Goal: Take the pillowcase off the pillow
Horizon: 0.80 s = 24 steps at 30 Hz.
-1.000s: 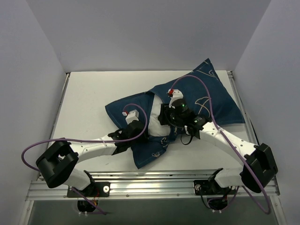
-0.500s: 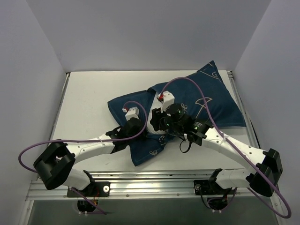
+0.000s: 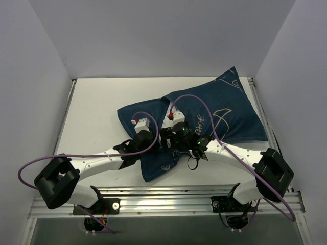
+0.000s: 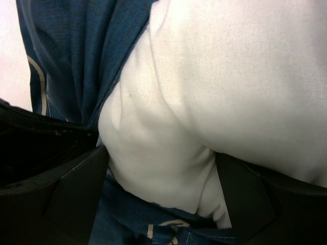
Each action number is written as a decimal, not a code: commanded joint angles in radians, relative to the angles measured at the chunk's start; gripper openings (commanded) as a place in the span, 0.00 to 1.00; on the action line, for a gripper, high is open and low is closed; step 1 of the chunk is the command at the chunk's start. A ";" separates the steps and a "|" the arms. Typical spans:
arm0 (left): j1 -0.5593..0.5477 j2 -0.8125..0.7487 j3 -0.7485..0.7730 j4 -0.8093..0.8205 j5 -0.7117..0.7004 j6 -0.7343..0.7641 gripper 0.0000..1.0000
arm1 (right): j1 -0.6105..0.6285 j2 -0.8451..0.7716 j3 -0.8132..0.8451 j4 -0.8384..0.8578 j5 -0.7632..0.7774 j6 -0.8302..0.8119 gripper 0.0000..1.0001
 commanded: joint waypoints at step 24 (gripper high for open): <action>0.004 -0.040 -0.063 -0.143 0.035 -0.034 0.02 | -0.047 0.427 0.047 -0.062 0.142 0.059 0.43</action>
